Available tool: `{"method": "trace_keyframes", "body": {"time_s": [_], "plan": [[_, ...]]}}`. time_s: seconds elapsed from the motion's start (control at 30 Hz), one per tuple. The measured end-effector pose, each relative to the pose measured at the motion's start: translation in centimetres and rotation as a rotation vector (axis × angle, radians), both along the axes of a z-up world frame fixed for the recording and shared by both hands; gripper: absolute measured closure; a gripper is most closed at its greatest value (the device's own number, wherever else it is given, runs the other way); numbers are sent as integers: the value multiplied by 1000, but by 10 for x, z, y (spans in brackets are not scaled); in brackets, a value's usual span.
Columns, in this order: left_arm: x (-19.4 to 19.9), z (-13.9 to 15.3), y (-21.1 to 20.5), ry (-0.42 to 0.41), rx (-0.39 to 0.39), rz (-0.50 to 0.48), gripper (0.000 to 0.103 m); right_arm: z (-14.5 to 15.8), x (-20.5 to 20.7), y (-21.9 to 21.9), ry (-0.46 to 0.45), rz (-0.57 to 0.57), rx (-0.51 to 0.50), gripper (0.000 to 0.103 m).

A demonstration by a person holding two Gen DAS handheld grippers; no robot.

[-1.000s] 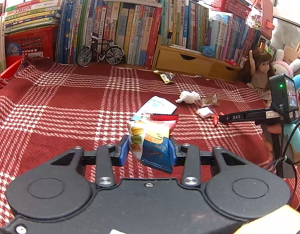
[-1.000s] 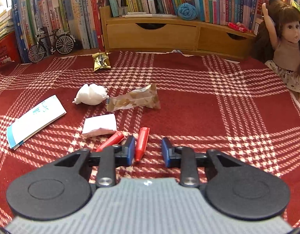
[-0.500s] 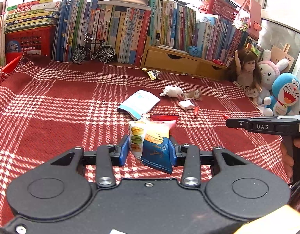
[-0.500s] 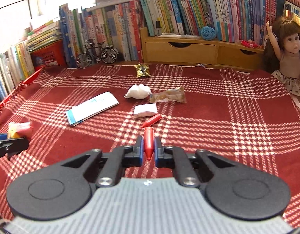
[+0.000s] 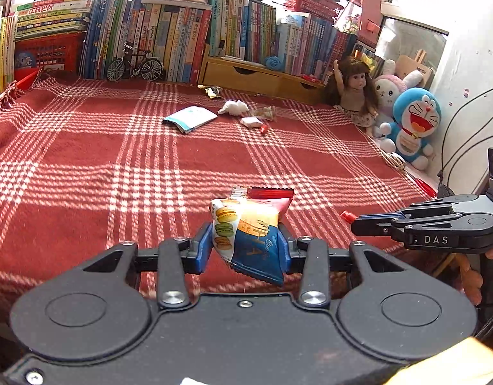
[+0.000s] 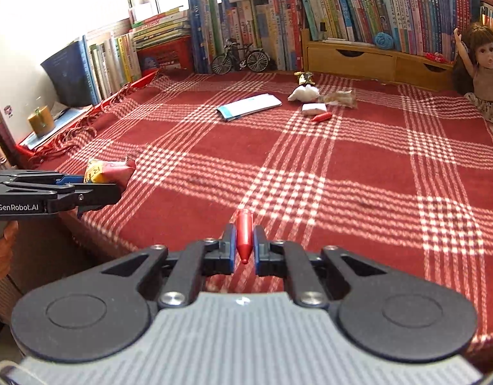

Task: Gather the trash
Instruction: 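Carry the snack bag and red crayon down toward the black bin, then open both tools over the bin to drop the items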

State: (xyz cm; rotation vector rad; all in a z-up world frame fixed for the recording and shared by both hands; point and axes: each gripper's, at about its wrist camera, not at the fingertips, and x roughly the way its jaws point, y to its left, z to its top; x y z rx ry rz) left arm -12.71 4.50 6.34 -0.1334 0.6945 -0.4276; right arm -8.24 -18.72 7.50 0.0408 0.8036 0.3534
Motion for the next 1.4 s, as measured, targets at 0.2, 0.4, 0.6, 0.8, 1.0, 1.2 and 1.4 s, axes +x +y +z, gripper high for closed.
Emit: {"method": "trace_keyframes", "body": {"time_s": [0.2,0.4,0.6,0.8,1.0,1.2,1.4], "plan": [[-50,-28,1,108,24,-33,65,-20,-44,14,59,51,-15,88],[-80,-87,-2,323,98,-28,65,-73,-76,37,191,95,-74,88],[-81,-122,-5,461,129,-34,64,-107,-93,54,291,137,-103,88],[-71,-139,-16,526,166,-59,64,-119,-92,53,337,119,-95,87],[-65,-150,-23,560,198,-72,61,-127,-88,57,371,119,-93,87],[-65,-151,-29,559,221,-85,59,-132,-82,59,384,120,-96,86],[-64,-152,-34,557,230,-88,52,-133,-81,60,387,121,-96,84]]}}
